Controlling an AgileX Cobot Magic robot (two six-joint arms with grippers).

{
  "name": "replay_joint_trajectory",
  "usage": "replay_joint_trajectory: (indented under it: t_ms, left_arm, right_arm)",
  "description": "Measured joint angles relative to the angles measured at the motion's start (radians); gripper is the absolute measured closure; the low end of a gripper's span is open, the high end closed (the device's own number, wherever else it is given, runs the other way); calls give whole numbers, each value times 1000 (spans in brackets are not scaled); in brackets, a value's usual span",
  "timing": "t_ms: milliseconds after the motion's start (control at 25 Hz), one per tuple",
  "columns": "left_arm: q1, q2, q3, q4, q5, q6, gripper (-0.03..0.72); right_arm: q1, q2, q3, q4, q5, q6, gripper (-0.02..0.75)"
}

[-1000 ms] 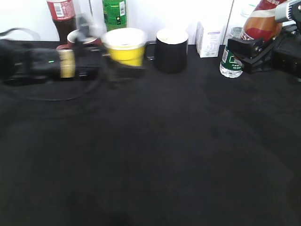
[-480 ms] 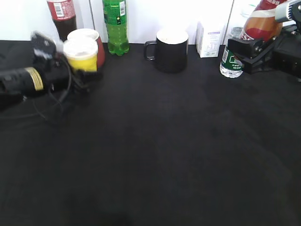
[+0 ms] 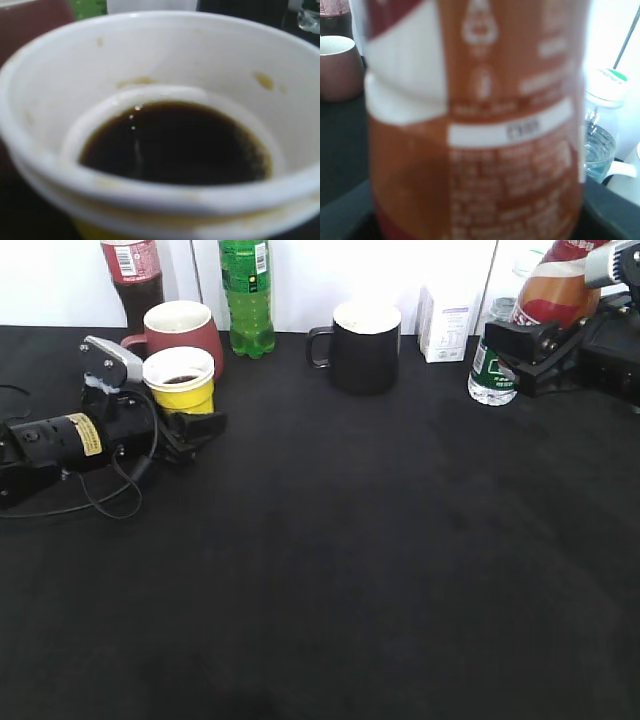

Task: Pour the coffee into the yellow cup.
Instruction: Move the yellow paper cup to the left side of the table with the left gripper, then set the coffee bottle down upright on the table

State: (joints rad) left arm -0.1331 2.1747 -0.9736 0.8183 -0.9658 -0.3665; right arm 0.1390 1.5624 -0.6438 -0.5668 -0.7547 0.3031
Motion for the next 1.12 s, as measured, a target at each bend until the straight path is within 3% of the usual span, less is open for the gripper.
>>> replay_joint_trajectory:
  t_ms: [120, 360, 440, 520, 680, 840, 1080, 1120]
  left_arm:
    - [0, -6, 32, -11, -22, 3, 111]
    - [7, -99, 195, -109, -7, 6, 96]
    - [9, -135, 253, -136, -5, 8, 96]
    - [14, -213, 332, -137, 30, 6, 96]
    - [14, -439, 428, -44, 62, -10, 98]
    - [14, -610, 432, 60, 63, -51, 101]
    - [14, -628, 435, 65, 75, -53, 101]
    - [14, -628, 435, 65, 75, -55, 101]
  right_arm:
    - [0, 0, 0, 0, 0, 0, 210]
    - [0, 0, 0, 3, 1, 0, 210]
    - [0, 0, 0, 82, 41, -8, 210]
    - [0, 2, 0, 232, 67, -107, 210]
    - [0, 153, 0, 482, 36, -277, 210]
    - [0, 396, 0, 503, -201, -286, 210]
    - [0, 444, -2, 503, -243, -288, 209]
    - [0, 431, -1, 503, -222, -285, 172]
